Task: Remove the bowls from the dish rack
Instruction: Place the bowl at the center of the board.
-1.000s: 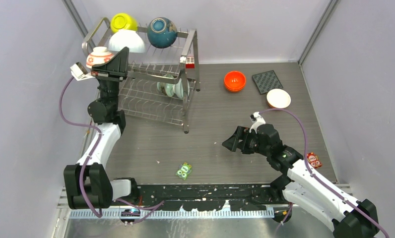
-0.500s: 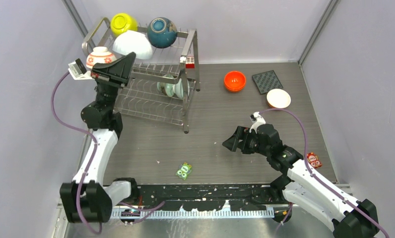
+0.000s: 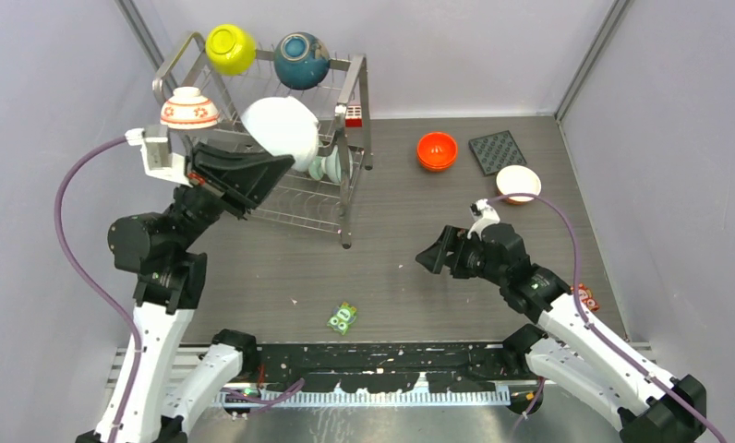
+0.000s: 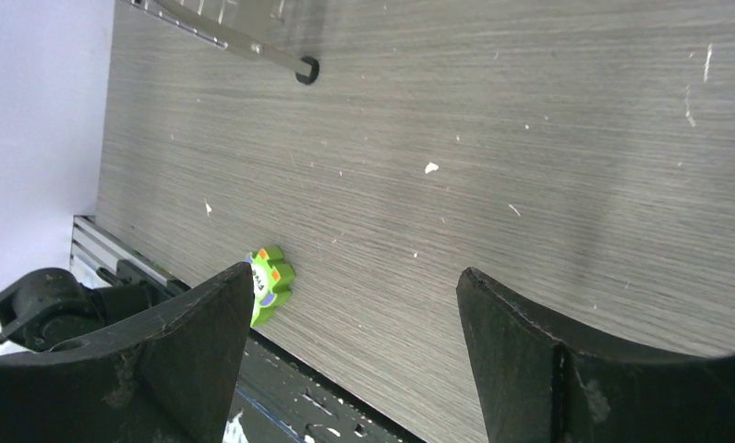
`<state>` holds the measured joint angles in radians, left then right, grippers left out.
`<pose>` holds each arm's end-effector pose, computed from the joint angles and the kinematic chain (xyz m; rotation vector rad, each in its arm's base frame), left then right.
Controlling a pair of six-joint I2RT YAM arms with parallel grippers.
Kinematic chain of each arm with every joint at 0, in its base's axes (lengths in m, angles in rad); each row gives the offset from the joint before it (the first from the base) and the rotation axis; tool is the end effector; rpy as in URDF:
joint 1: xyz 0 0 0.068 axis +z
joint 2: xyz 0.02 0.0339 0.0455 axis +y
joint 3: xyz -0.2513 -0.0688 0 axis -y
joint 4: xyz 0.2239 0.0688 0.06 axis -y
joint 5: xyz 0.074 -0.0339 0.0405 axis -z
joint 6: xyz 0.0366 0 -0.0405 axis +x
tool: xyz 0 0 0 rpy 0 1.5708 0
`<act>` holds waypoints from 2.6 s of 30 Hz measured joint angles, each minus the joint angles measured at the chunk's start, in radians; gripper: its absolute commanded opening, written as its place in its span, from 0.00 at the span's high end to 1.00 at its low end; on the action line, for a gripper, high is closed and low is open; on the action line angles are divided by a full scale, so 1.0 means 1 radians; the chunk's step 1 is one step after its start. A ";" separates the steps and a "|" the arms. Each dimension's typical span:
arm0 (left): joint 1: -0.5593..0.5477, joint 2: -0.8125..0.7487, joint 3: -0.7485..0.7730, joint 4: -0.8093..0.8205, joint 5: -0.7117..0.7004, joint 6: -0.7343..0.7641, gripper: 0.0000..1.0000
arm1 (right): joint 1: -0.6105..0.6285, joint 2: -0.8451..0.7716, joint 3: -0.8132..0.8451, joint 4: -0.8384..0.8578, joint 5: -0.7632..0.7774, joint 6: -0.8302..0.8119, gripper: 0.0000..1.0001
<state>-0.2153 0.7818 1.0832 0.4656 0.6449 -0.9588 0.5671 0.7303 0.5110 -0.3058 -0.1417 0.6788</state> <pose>0.1047 -0.0454 0.4860 0.3101 1.0227 -1.3286 0.1320 0.0902 0.2357 0.0332 2.2202 0.8739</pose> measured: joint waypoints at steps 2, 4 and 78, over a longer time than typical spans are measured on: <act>-0.039 -0.021 0.020 -0.147 0.004 0.090 1.00 | 0.000 -0.002 0.041 -0.028 0.019 -0.005 0.16; -0.071 -0.032 0.042 -0.309 0.006 0.185 1.00 | 0.000 -0.006 0.081 -0.056 0.039 -0.013 0.16; -1.559 0.472 -0.007 -1.517 -1.046 1.694 1.00 | 0.352 0.400 0.890 -0.855 0.135 -0.277 0.28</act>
<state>-1.7748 1.2537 1.0760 -1.0512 -0.4007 0.7349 0.9195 1.1305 1.4006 -1.1606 -0.0071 0.4019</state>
